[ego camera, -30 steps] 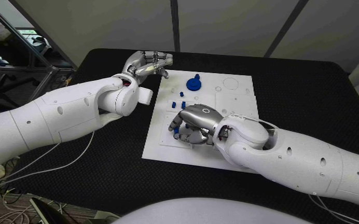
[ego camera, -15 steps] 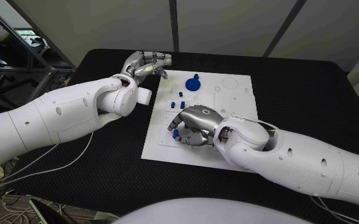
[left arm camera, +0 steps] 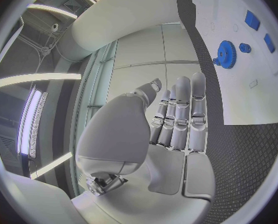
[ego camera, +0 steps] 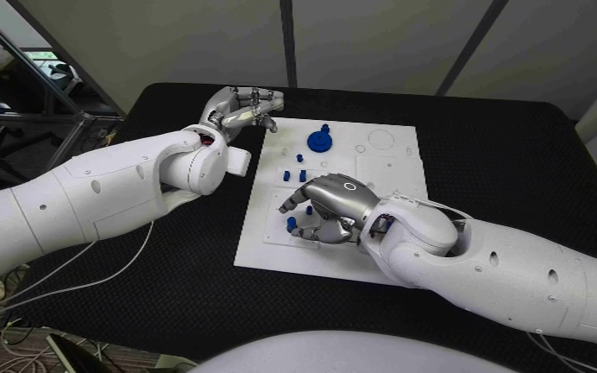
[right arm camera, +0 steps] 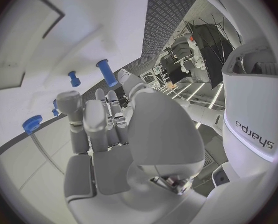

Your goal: Assemble the parts on the task board

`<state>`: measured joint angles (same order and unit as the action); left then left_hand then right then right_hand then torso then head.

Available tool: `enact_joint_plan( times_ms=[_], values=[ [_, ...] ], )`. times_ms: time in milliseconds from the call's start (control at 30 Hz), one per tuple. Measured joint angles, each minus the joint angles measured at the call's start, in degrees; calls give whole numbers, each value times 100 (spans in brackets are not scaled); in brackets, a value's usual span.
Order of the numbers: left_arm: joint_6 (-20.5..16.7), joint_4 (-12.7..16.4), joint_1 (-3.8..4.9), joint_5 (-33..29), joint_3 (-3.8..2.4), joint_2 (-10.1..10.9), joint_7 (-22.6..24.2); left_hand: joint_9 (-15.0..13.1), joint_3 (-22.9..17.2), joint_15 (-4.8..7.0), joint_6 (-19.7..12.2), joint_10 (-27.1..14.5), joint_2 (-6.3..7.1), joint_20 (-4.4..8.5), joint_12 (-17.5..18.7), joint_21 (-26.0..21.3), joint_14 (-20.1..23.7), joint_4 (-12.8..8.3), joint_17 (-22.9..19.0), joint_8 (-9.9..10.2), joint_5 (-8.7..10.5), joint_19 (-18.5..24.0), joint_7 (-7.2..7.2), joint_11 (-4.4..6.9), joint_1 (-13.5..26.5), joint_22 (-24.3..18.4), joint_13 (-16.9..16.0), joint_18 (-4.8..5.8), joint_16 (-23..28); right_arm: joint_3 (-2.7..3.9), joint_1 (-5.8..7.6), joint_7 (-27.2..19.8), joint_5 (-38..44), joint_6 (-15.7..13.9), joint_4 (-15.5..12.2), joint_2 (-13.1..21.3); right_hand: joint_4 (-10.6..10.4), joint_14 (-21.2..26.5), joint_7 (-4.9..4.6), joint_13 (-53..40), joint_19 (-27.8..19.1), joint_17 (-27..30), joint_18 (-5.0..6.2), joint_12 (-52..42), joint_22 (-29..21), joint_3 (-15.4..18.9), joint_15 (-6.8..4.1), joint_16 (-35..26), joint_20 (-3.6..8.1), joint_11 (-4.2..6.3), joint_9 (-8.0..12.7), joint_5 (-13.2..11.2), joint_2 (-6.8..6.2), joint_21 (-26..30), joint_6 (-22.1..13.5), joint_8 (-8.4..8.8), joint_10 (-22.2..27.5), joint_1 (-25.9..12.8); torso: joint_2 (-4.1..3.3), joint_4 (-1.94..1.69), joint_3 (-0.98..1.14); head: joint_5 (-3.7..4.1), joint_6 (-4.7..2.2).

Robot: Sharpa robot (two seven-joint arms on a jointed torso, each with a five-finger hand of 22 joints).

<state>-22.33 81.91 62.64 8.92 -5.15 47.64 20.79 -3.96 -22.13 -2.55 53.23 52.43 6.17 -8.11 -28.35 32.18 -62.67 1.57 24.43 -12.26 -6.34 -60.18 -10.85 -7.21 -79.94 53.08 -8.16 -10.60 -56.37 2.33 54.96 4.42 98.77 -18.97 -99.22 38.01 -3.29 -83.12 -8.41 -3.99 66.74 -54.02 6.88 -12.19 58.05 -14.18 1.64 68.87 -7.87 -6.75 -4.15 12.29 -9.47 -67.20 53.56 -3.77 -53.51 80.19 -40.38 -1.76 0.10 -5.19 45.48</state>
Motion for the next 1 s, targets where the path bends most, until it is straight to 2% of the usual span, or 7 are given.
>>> enact_joint_plan(
  times_ms=[133,200,333,400,467,667,1000],
  values=[
    [0,-7,-1,0,0,24,-2,0,0,0,0,0,0,0,0,0,0,0,0,0,0,0,0,0,0,0,0,0,0,22,3,-37,-121,-268,-306,438,-130,63,-115,-40,-52,130,27,-249,-103,159,-22,-79,29,48,-29,0,91,88,79,-38,-234,-91,12,12,0,100,-48],
    [-1,-7,-1,0,1,36,-2,0,0,0,0,0,0,0,0,0,0,0,0,0,0,0,0,0,0,-4,0,0,0,90,35,-41,-288,-390,-437,695,-213,61,-147,-78,-50,132,27,-401,-94,234,-24,-86,31,71,-50,0,155,88,164,-64,-511,-155,20,21,-2,169,-69],
    [-2,-5,-2,0,1,73,-5,0,0,0,0,0,0,0,0,0,0,0,0,0,0,0,0,0,0,-5,0,0,0,192,192,8,-879,-537,-639,1263,-419,-80,-16,-345,332,-225,26,-973,334,302,-179,146,138,282,-124,25,220,-230,500,-232,-1566,-262,44,46,-5,338,-111],
    [-2,0,-2,0,2,94,-6,0,2,0,0,0,0,0,0,0,0,2,0,0,0,0,0,0,0,-5,0,0,0,211,237,92,-1190,-565,-723,1571,-548,-88,141,-836,762,-1016,-80,-1622,886,431,-328,657,278,418,-166,532,158,-653,657,-340,-2113,-441,56,65,-5,401,-129],
    [-2,5,-2,0,2,107,-7,0,15,0,0,0,0,0,0,0,0,15,0,0,0,0,0,0,0,-5,-2,0,0,213,256,201,-1395,-565,-796,1789,-632,-91,207,-2476,1030,-1713,-206,-3139,1261,610,-431,1113,360,539,-214,945,127,-947,723,-470,-2341,-487,67,88,-3,477,-155],
    [-2,33,-2,-1,2,124,-12,0,15,0,0,0,0,0,0,0,0,15,-5,0,0,0,0,0,0,-4,-5,0,0,216,275,633,-1724,-476,-1001,2280,-1075,-82,248,-5584,1172,-2094,-204,-5739,1538,1170,-455,1546,429,573,-418,1121,209,-1135,632,-926,-2440,-647,89,141,5,694,-185],
    [-1,116,-3,-1,6,169,-18,0,15,0,0,0,0,0,0,0,0,15,-4,0,0,0,0,0,0,-9,-4,0,0,210,223,1563,-1804,-232,-1274,2769,-1336,-82,293,-6492,1231,-2093,-203,-6302,1658,1785,-455,1728,430,570,-812,1452,230,-1206,397,-1538,-2518,-766,94,168,10,939,-176]
  ],
)
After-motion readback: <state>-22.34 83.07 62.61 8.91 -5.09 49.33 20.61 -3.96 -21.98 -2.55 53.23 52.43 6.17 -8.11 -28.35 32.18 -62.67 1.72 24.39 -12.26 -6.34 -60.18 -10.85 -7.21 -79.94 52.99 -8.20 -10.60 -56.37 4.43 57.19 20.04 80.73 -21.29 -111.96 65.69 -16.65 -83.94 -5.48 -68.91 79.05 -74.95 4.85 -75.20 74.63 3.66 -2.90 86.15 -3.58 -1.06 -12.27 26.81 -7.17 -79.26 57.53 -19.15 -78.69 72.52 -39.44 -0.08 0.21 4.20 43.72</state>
